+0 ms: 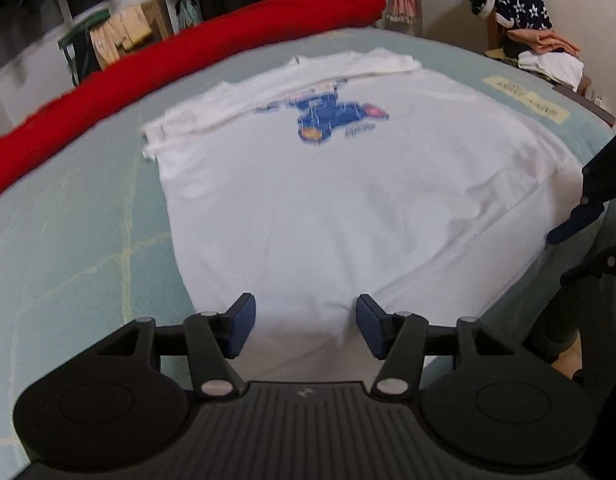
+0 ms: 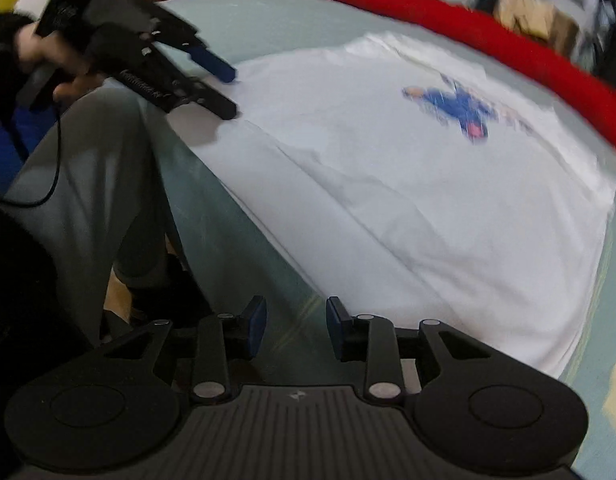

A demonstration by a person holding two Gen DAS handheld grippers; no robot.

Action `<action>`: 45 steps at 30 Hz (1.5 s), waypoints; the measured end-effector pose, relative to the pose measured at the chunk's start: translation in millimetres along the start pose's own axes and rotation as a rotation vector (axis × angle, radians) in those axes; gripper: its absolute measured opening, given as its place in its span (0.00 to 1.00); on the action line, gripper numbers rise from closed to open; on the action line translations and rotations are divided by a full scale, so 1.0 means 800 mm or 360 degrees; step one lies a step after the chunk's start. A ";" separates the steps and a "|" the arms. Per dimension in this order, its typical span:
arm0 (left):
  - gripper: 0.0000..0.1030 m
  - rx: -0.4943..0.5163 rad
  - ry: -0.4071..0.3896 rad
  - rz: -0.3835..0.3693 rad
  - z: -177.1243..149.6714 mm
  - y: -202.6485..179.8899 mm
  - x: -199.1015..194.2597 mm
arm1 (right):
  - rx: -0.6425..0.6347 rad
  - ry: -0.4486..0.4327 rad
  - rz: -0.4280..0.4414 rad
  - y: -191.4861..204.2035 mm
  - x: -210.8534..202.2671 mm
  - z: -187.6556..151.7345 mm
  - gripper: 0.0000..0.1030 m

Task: Fold clothes
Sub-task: 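Withdraw both open grippers above the shirt, then move both open grippers down to the white shirt's long side edge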

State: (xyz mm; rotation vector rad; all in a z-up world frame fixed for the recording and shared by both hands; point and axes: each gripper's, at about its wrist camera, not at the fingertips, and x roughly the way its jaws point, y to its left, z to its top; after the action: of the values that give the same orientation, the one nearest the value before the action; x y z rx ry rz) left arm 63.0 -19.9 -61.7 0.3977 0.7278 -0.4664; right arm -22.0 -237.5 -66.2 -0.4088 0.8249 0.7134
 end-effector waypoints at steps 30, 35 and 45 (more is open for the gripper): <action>0.75 0.1153 -0.0298 0.0105 -0.026 -0.168 -0.001 | -0.0320 -0.0241 -0.0597 0.024 -0.007 -0.013 0.98; 0.75 0.1330 -0.0255 0.0185 -0.041 -0.183 0.028 | -0.0568 -0.0172 -0.0688 0.041 0.030 -0.014 1.00; 0.77 0.1360 -0.0340 0.0294 -0.047 -0.185 0.030 | -0.0798 -0.0210 -0.0902 0.063 0.040 -0.017 1.00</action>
State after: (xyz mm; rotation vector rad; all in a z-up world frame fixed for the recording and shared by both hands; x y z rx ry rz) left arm -20.3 -129.5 -130.8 1.1846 0.2461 -0.6211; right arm -50.2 -197.1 -102.7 -0.9899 0.3619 0.3988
